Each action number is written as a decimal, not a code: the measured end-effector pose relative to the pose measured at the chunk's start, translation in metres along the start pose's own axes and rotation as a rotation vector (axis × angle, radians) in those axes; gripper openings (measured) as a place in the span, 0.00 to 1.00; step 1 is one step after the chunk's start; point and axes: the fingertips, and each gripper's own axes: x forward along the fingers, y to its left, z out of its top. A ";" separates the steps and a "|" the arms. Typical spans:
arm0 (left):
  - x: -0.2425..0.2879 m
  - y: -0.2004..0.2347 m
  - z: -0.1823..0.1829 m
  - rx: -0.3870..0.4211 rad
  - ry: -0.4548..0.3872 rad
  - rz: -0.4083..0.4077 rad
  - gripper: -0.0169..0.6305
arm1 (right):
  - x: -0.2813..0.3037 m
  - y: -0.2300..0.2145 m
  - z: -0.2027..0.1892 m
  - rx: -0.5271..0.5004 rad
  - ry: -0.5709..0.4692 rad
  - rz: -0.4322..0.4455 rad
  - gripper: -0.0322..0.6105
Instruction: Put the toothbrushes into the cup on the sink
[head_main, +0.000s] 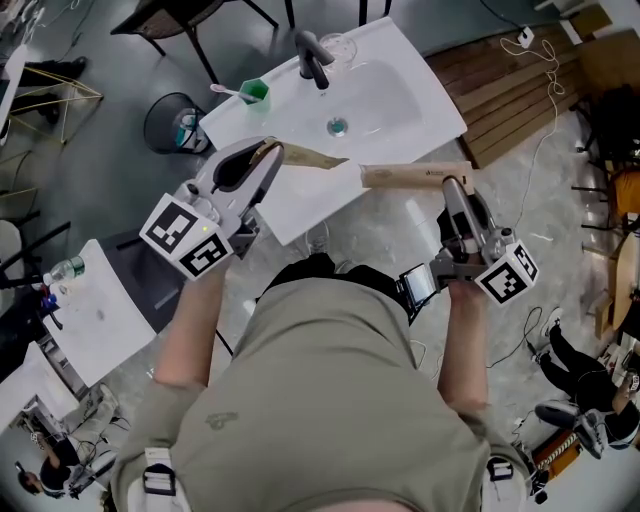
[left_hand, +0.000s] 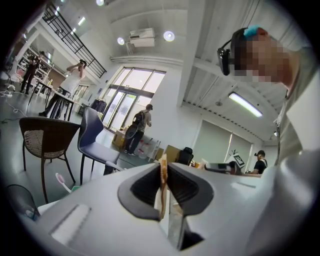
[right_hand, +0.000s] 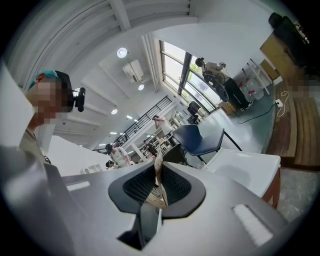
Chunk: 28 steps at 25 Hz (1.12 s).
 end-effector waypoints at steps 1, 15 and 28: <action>0.001 0.002 0.001 0.001 -0.001 0.001 0.09 | 0.002 -0.001 0.001 -0.001 0.000 0.000 0.12; 0.004 0.020 0.006 -0.011 -0.014 0.063 0.09 | 0.037 -0.015 0.013 0.007 0.027 0.048 0.12; 0.042 0.034 0.016 -0.004 -0.035 0.168 0.09 | 0.079 -0.059 0.042 0.027 0.089 0.136 0.12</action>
